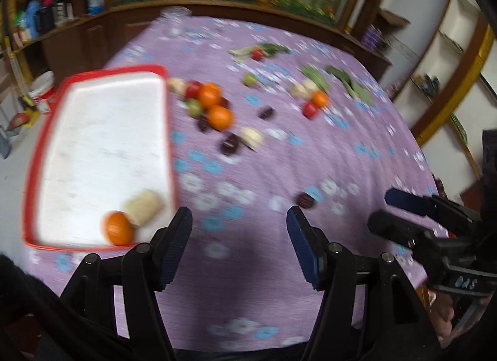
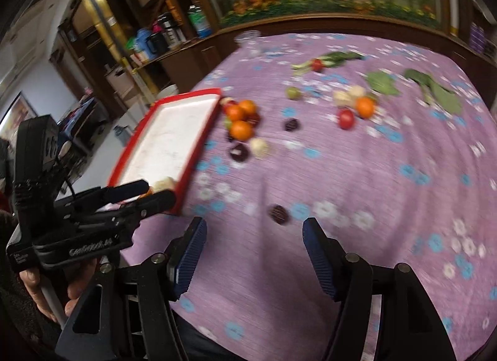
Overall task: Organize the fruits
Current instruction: 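Grasp the dark red date with the left tool while the right tool grasps the red tomato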
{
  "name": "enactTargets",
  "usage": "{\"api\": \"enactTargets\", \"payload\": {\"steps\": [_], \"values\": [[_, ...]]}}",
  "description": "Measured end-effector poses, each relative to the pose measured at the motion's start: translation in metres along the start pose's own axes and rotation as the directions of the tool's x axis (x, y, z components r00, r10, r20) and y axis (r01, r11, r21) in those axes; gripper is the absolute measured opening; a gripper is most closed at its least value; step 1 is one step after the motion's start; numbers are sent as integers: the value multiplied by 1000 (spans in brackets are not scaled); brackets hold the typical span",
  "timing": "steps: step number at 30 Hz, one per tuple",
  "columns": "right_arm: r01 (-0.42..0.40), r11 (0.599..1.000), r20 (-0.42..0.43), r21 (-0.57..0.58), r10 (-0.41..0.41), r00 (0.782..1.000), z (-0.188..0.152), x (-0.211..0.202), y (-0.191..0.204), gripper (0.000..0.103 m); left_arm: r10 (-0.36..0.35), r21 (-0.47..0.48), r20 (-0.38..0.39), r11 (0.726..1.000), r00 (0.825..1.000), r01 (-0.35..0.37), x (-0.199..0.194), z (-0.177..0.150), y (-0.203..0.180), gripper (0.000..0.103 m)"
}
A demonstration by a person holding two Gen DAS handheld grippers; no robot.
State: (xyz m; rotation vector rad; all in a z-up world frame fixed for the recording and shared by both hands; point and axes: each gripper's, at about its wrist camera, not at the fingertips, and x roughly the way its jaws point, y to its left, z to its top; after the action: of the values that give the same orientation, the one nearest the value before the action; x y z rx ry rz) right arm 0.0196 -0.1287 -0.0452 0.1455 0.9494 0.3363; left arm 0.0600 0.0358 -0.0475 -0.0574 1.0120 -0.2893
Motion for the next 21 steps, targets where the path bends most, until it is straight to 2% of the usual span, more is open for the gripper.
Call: {"api": "enactTargets", "payload": {"steps": [8,16,21], "values": [[57,995,16,83,-59,998,-13,-11,-51,66,-50,113,-46,992,998,55,24,-4,-53,62],[80,991,18,110,-82,996,-11,-9,-71,66,-58,100,-92,993,994,67,58,5,-67,62],[91,987,8,134,-93,996,-6,-2,-82,65,-36,132,-113,990,993,51,75,7,-76,53]]}}
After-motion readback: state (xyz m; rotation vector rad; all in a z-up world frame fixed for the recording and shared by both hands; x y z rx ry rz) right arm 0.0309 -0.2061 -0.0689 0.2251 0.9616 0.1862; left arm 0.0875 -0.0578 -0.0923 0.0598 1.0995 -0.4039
